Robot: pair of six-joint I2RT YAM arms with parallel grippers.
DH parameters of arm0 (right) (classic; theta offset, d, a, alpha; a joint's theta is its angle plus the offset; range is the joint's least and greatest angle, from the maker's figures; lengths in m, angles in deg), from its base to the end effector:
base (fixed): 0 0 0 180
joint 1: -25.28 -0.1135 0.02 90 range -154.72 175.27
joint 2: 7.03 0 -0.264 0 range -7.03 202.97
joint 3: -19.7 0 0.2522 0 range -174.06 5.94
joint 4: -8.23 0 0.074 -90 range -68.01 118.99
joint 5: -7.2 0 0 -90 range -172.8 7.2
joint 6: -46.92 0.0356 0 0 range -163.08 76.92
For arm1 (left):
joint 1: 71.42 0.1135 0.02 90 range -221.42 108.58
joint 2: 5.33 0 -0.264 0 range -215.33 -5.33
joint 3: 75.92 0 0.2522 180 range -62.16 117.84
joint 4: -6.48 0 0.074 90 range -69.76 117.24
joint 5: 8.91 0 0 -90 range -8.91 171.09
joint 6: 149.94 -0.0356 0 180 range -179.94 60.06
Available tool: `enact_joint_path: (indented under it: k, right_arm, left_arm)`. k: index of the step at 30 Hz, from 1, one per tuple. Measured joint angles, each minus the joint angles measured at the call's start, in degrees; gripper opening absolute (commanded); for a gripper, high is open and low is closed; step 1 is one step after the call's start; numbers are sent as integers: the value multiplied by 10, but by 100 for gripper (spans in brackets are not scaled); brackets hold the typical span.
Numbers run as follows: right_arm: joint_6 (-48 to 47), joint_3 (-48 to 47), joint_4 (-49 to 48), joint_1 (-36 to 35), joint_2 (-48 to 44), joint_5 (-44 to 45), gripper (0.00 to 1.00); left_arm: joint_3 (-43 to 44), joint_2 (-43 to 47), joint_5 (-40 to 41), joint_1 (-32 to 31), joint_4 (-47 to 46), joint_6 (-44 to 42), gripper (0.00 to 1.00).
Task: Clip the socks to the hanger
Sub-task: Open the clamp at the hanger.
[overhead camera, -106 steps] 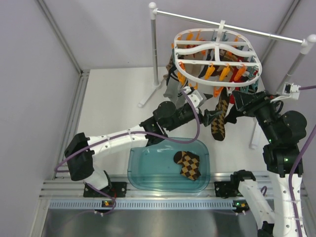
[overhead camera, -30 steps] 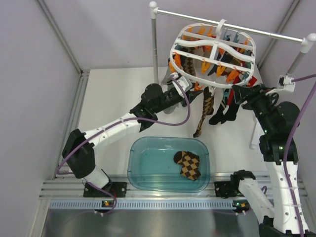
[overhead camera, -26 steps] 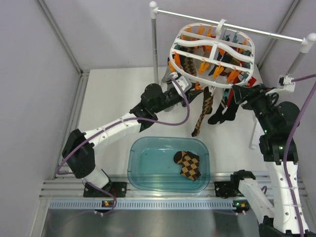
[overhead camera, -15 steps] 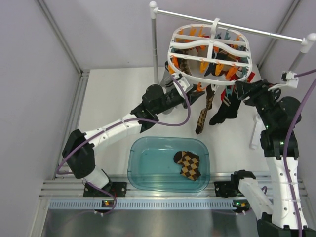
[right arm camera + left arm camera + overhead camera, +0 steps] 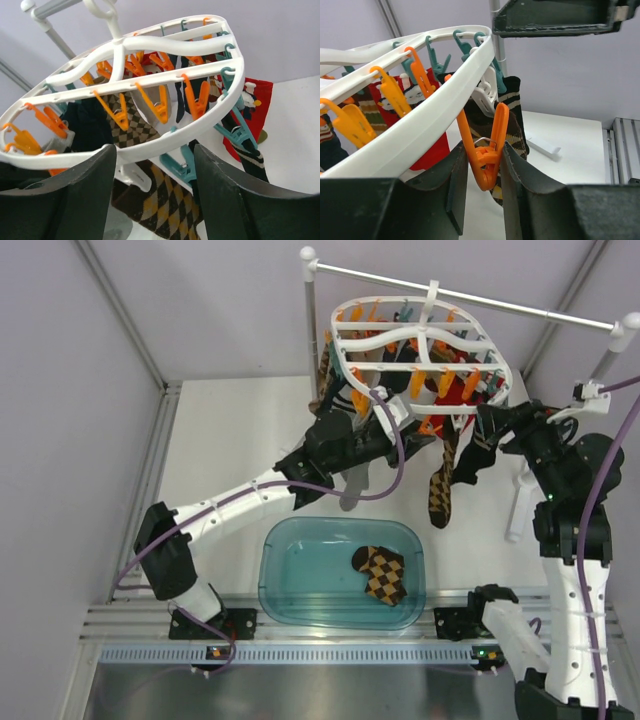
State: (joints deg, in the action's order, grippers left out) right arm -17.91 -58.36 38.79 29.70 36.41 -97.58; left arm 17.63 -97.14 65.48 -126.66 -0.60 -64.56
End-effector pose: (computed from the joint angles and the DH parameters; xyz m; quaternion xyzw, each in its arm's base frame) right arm 0.1443 -0.0020 0.4460 0.0816 0.6776 0.2169 0.6980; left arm 0.2130 -0.3238 0.4016 0.4110 0.5072 -0.4015 0.6424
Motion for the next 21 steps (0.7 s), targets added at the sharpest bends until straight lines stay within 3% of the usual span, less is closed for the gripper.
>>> enact_joint_path:
  k: [6, 11, 16, 21]
  right_arm:
    - [-46, -8, 34, 0, -30, -43, 67]
    - [-61, -25, 52, 0, -50, -70, 59]
    - [-15, -23, 60, 1, -59, -92, 47]
    - [66, 29, 50, 1, -67, -119, 42]
  left_arm:
    - [30, -21, -15, 0, 37, 6, 0]
    - [38, -25, -11, 0, 47, 16, 0]
    - [38, -26, 2, 0, 46, 18, 0]
    - [38, -29, 34, -10, 46, 12, 0]
